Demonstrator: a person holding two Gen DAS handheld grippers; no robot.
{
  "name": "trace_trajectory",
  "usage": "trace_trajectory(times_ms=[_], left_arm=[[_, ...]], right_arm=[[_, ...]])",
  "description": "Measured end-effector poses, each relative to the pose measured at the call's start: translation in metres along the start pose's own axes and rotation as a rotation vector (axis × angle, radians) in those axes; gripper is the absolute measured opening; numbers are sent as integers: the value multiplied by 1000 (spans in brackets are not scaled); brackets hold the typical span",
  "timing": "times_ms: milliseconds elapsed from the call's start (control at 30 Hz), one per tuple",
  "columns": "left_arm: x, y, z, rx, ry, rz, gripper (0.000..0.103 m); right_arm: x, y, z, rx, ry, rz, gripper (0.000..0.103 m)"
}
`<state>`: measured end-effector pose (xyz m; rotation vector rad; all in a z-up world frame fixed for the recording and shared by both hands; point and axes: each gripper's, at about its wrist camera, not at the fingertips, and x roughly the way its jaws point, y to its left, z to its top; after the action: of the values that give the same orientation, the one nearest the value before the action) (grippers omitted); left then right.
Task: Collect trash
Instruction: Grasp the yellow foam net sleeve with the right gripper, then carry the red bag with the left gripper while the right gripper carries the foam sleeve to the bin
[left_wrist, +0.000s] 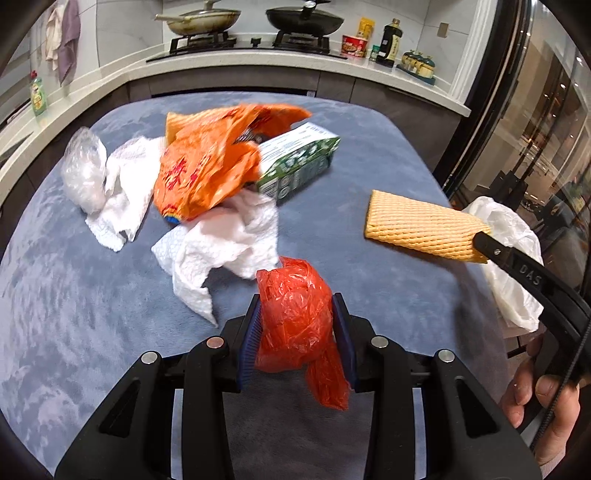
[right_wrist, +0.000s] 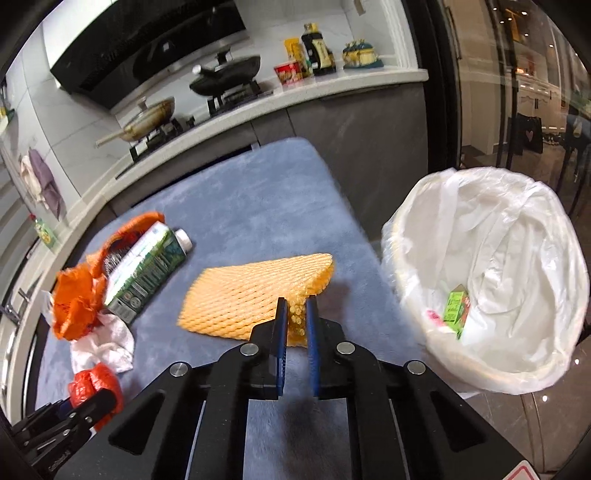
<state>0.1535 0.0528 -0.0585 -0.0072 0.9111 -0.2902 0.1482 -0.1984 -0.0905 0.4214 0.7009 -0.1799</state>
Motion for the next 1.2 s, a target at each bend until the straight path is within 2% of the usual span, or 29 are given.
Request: trace_trajectory(times_ms=[267,500,833,967,1200], left_arm=[[-27,-38,11,61,-64,-44,36],[-42,-83,20,123,-100,-114,36],[-40,-160,28,236,-102,-211,36],[-30,-191,29,286,-87,-240,36],[-7,-232,28,334,-51,-280,36]], right_arm=[[-59,-33,22,43,-131,-30,10],[-96,-75,30,96,-205,-85,9],[-115,-144,23,188,-227,-179,10],[-115,-160,19,184,-227,-230,10],[-105,-180,17,192,-202,-251,10]])
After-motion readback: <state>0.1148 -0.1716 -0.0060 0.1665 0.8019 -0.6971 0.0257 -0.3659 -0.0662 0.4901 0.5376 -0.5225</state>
